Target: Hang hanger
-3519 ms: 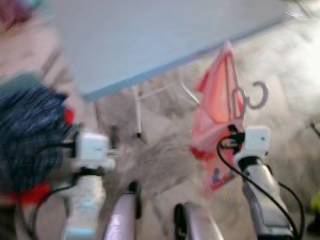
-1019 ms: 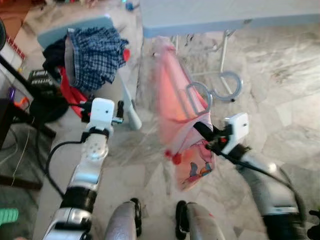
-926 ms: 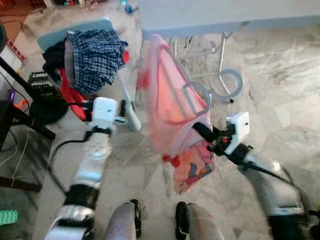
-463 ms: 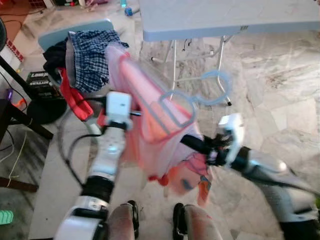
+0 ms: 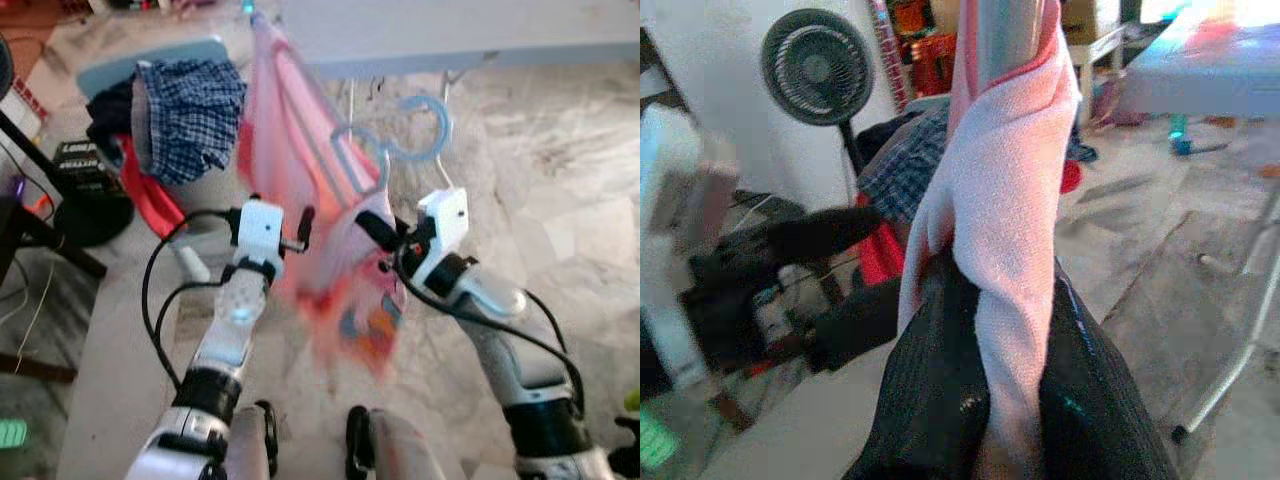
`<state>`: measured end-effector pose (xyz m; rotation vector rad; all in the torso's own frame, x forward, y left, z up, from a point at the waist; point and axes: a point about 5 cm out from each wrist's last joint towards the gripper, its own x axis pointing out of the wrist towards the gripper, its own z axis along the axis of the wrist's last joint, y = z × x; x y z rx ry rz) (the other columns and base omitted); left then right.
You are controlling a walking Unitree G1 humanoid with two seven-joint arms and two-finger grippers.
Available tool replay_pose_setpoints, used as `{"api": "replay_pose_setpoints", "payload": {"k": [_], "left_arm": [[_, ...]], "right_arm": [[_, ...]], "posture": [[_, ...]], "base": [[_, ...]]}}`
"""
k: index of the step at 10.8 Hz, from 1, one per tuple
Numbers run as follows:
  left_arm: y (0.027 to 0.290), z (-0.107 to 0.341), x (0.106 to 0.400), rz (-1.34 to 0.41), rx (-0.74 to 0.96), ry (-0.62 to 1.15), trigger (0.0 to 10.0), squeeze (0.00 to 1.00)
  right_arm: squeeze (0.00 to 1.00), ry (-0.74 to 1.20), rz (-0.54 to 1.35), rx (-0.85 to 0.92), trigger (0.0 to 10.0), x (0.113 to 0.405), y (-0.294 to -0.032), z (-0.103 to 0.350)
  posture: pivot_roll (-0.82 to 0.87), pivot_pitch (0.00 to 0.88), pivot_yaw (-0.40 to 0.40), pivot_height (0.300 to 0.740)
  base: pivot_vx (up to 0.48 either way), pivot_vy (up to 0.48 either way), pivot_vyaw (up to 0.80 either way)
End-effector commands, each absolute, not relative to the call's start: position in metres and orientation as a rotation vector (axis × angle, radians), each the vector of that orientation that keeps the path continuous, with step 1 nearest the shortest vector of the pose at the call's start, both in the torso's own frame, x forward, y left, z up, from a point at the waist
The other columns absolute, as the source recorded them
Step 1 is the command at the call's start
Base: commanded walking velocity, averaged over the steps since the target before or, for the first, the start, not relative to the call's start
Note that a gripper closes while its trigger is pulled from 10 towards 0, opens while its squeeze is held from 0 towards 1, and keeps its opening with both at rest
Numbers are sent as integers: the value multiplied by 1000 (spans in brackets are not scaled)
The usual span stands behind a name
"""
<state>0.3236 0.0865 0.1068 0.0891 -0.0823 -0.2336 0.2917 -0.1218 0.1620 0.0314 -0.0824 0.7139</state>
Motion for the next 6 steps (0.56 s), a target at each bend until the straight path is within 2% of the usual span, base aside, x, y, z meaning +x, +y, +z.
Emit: {"api": "replay_pose_setpoints", "payload": {"k": [1, 4, 6], "left_arm": [[86, 103, 320, -241, 98, -68, 10000, 0], [89, 116, 326, -227, 73, -109, 10000, 0], [90, 124, 330, -220, 61, -132, 10000, 0]], "right_arm": [[0, -105, 697, 26, 10000, 292, -127, 165], [0, -2, 885, 40, 10000, 270, -121, 150], [0, 42, 916, 11, 10000, 262, -120, 139]], "posture": [[-72, 205, -15, 740], [-85, 212, -21, 740], [-89, 214, -24, 740]], "base": [[0, 0, 0], [0, 0, 0], [0, 0, 0]]}}
